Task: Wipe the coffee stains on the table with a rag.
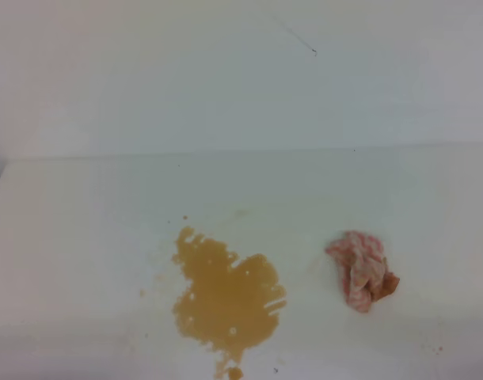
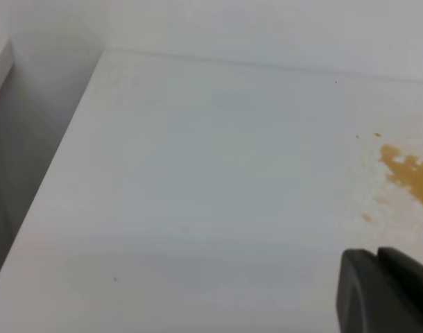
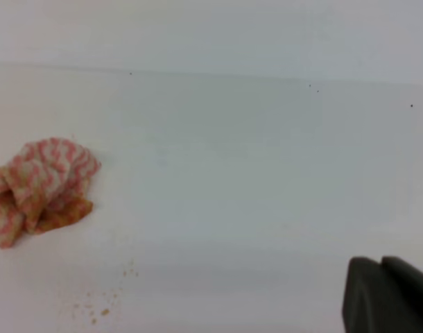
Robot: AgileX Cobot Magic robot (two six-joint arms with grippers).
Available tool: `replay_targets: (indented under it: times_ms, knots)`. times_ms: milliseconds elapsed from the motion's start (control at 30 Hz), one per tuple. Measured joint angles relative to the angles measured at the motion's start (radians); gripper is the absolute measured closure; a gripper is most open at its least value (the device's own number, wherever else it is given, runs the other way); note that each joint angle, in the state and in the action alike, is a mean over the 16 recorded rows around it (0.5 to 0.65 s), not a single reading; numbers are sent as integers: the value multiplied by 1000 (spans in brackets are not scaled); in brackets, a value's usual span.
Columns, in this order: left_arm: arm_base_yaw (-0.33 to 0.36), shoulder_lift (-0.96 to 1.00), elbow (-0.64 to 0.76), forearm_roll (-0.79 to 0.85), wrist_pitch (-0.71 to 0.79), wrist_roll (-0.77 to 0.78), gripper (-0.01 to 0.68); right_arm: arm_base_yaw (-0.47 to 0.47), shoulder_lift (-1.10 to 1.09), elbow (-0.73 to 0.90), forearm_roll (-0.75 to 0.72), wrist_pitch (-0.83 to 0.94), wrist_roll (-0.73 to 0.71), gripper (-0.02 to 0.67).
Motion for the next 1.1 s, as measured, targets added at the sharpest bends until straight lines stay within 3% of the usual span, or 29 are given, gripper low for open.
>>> replay_targets:
  times_ms: [467, 833, 1100]
  knots:
    - [0, 0, 0, 0, 0, 0, 675, 0, 0, 0, -2, -109, -4, 652]
    - [0, 0, 0, 0, 0, 0, 675, 0, 0, 0, -5, -434, -5, 652]
    - [0, 0, 0, 0, 0, 0, 675, 0, 0, -14, -9, -620, 86, 652]
